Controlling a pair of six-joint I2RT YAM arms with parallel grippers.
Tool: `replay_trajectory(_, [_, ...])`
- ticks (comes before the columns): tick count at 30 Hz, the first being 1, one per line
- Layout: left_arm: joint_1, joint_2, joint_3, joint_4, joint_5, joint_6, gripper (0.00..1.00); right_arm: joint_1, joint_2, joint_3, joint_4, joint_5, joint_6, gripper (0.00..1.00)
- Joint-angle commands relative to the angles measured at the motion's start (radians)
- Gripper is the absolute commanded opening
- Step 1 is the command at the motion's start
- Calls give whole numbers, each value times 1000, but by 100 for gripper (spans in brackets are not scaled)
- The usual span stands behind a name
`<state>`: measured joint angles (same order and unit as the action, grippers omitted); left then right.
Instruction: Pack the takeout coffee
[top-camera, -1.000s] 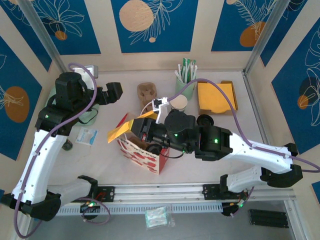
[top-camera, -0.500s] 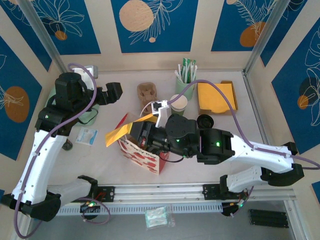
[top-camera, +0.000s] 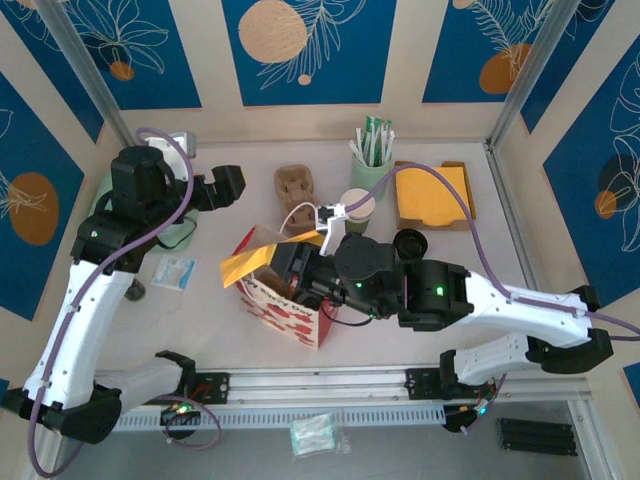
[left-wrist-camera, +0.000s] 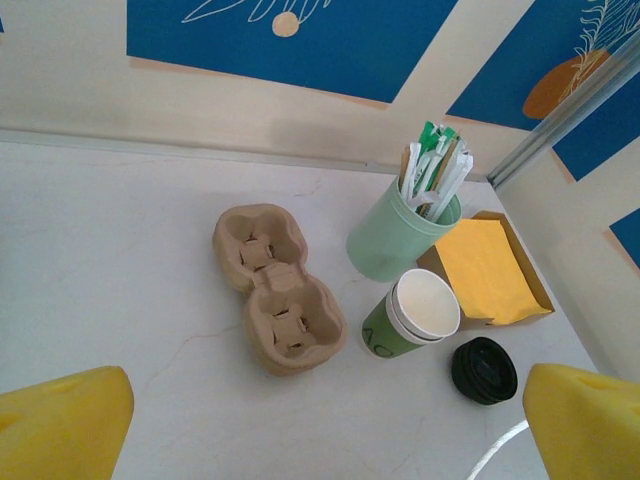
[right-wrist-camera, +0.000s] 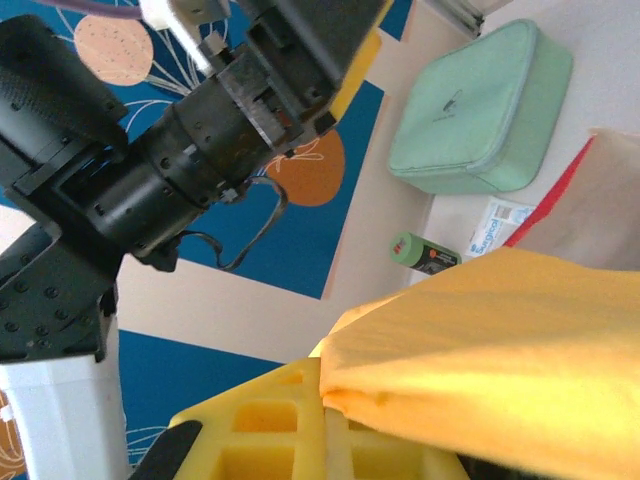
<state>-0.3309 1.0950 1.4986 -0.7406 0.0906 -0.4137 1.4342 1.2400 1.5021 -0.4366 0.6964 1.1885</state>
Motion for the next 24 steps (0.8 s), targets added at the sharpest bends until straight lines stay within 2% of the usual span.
replay_trajectory(1, [14, -15, -5, 20, 21, -8, 99, -24, -26, -26, -10, 25, 55, 0])
replay_trajectory(24, [15, 3, -3, 26, 26, -14, 99, -137, -28, -116, -29, -74, 157, 0])
